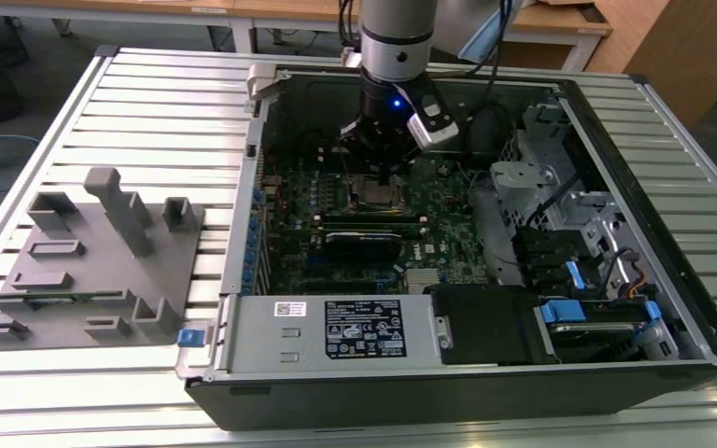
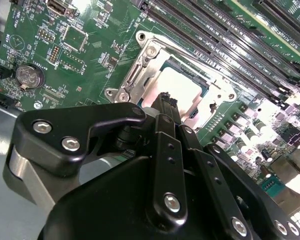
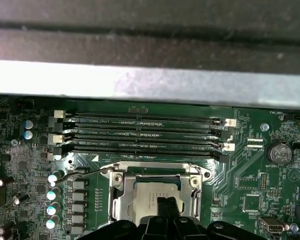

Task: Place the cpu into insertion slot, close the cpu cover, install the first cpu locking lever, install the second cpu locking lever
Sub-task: 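Close the cpu cover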

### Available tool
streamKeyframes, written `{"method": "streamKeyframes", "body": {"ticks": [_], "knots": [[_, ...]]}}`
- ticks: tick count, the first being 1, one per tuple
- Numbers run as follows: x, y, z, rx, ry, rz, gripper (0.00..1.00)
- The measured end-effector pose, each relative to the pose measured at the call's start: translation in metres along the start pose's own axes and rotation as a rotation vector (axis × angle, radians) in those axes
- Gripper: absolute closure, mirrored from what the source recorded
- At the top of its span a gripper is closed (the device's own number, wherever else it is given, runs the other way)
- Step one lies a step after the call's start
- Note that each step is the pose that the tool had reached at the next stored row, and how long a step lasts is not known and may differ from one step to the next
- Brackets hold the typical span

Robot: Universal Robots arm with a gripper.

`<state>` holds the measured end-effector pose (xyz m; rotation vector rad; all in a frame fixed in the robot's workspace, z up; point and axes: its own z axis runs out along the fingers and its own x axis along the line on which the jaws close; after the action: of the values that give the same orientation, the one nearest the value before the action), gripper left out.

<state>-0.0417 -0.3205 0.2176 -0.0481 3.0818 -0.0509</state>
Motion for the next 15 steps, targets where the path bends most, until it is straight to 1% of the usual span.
{"method": "streamKeyframes", "body": {"ticks": [2,3,4,5,6,11,13,15], "knots": [[0.0,0.0,0.0001,-0.0001,0.0007,0.0,0.89],[0.0,0.0,0.0003,-0.0015,0.0057,0.0,0.89],[0.0,0.0,0.0004,-0.0034,0.0153,0.0,0.89],[0.0,-0.0001,0.0004,-0.004,0.0223,-0.001,0.89],[0.0,-0.0001,0.0003,-0.004,0.0249,-0.001,0.89],[0.0003,-0.0001,0.0004,-0.0041,0.0254,-0.001,0.89],[0.0023,0.0,0.0006,-0.0044,0.0252,-0.001,0.89],[0.0062,0.0001,0.0008,-0.0042,0.0253,-0.001,0.89]]}}
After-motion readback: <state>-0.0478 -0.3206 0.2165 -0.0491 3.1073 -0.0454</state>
